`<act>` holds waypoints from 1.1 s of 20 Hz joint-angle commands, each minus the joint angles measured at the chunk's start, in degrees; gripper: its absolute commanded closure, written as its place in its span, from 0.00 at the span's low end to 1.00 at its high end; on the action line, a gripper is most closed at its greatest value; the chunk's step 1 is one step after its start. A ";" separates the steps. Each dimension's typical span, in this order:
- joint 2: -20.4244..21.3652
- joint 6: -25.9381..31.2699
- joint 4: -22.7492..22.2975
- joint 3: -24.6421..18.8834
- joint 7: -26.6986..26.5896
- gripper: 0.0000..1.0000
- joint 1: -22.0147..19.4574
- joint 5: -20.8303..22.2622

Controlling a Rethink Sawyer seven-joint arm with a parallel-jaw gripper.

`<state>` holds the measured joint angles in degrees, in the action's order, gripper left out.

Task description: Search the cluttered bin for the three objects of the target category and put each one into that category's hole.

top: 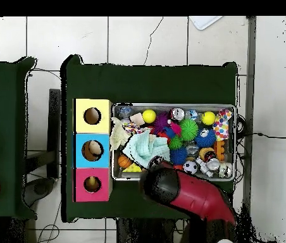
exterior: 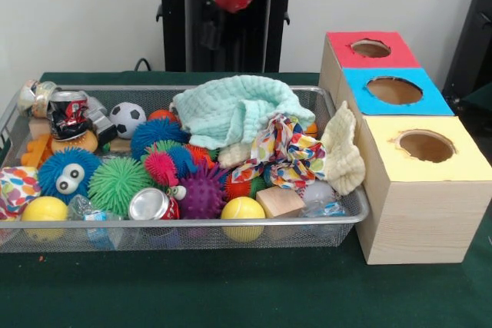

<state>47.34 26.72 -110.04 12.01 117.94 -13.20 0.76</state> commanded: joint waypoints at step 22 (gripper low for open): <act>-6.32 7.17 19.49 -23.87 -12.71 1.00 -17.91 17.07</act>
<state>43.05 30.90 -92.27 -4.90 117.54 -29.89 13.15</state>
